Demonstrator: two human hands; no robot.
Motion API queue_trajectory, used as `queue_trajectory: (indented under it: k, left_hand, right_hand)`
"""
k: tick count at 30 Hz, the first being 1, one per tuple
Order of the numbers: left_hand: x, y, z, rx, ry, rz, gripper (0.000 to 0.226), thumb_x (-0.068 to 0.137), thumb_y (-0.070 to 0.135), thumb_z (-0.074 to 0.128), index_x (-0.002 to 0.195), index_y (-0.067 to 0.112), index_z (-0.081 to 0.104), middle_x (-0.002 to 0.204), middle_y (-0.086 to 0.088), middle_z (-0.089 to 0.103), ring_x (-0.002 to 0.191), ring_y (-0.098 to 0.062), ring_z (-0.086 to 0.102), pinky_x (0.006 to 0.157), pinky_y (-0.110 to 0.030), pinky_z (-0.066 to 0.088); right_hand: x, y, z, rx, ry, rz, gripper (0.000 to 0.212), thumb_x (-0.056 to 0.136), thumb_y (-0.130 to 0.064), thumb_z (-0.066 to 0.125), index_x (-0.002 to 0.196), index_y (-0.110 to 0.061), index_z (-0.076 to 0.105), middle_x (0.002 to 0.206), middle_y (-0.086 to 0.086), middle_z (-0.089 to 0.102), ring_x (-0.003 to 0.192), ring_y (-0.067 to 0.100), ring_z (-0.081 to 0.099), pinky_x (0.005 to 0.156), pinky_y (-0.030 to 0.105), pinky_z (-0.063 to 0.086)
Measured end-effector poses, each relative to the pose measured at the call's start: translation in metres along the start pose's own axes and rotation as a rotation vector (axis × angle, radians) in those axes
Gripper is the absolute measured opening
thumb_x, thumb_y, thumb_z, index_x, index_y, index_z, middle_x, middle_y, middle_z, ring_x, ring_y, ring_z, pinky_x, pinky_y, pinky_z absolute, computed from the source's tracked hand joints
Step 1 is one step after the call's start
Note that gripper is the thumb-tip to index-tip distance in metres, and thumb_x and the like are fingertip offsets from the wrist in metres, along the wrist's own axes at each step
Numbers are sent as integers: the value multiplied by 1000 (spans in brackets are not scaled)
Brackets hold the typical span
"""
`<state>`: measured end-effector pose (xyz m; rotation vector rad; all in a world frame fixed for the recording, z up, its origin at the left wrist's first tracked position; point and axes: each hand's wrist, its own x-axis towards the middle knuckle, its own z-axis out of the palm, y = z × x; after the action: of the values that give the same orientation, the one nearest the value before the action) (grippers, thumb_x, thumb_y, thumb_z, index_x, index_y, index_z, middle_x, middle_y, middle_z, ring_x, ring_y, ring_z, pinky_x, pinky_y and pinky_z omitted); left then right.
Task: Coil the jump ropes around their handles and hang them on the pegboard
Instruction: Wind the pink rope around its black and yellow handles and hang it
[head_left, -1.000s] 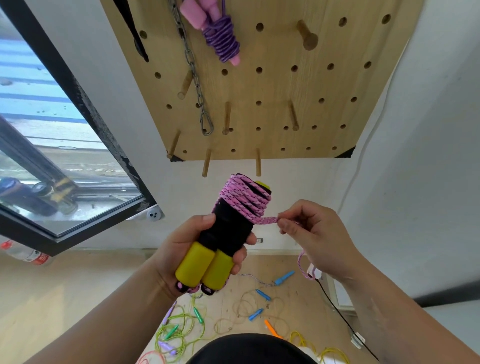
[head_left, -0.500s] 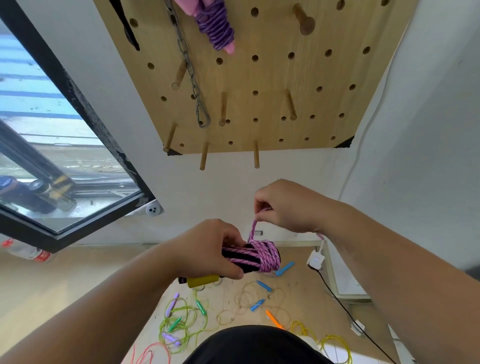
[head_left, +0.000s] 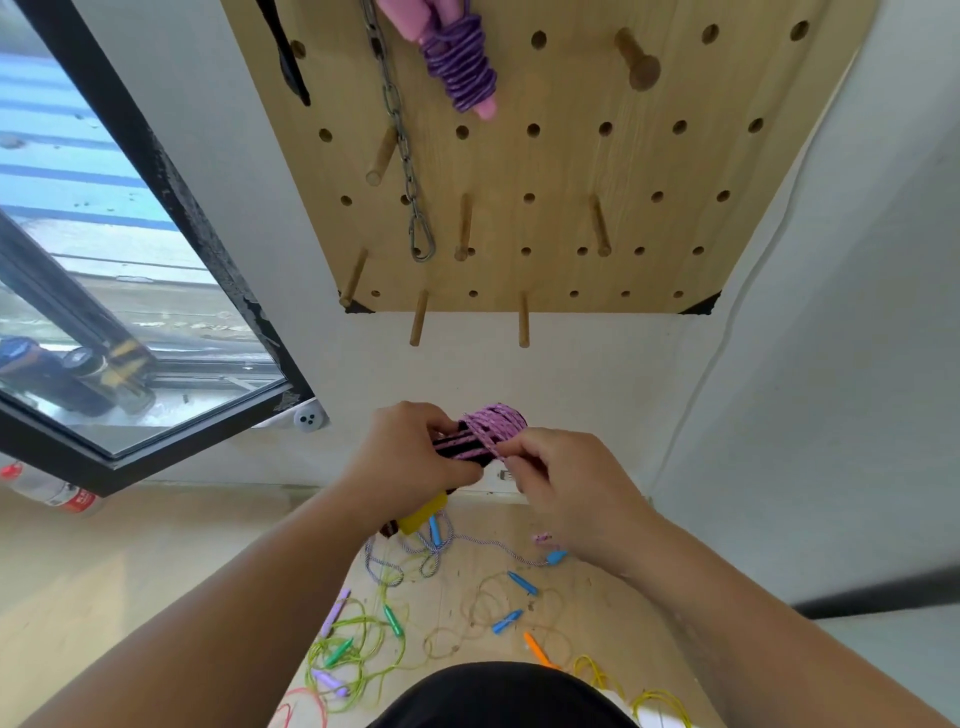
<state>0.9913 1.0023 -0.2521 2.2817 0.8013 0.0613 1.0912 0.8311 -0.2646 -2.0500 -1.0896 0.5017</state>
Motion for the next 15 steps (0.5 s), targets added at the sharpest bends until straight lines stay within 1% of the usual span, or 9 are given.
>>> queue_trajectory:
  k: [1,3,5,7,9,11,13,15]
  left_hand:
    - [0,-2,-2,-69,11,-37,32,63,31,91,87,23,71,74,5,74,65,-11,71,66,-37,61]
    - [-2,-4,-3,-172,11,-103,46,62,29,94,96,22,64,78,2,76,65,-13,73,69,-41,63]
    - [-3,-1,-2,-263,11,-136,55,65,25,93,106,24,57,78,-1,77,64,-15,74,67,-38,63]
    - [-3,2,-6,-385,35,-172,56,71,17,90,117,29,59,78,-3,77,65,-18,75,64,-35,63]
    - [0,0,-17,-488,116,-234,51,75,15,87,120,29,65,81,-5,77,65,-23,75,62,-38,63]
    - [4,-9,-33,-495,220,-273,47,76,18,86,119,27,68,85,-5,77,67,-23,75,62,-39,63]
    - [6,-15,-45,-441,290,-265,47,75,23,87,118,28,69,86,0,76,70,-21,75,65,-40,62]
    - [4,-15,-50,-406,317,-228,46,75,26,87,117,32,69,83,4,77,71,-17,74,70,-41,63]
  right_hand:
    - [-3,3,-4,56,4,5,18,102,-25,55,108,-24,72,71,-15,61,67,15,60,66,43,59]
    - [-8,6,-11,101,4,3,19,101,-22,57,113,-25,72,68,-18,59,66,11,58,66,42,58]
    - [-10,9,-16,94,-1,0,21,101,-21,57,117,-28,70,70,-17,61,67,8,57,66,37,56]
    - [-10,12,-22,67,-8,13,22,101,-20,56,118,-31,67,73,-13,61,69,10,57,67,31,53]
    - [-12,18,-29,47,-9,20,21,102,-20,55,114,-33,66,73,-13,60,67,8,55,63,22,47]
    - [-16,28,-35,64,-3,42,22,103,-19,53,110,-35,66,68,-14,58,61,4,51,60,17,43]
    - [-17,40,-40,93,20,82,21,103,-21,53,107,-35,68,63,-13,54,57,3,45,56,18,40]
    - [-16,49,-41,107,26,120,21,104,-22,52,107,-35,69,58,-13,52,55,7,43,55,20,39]
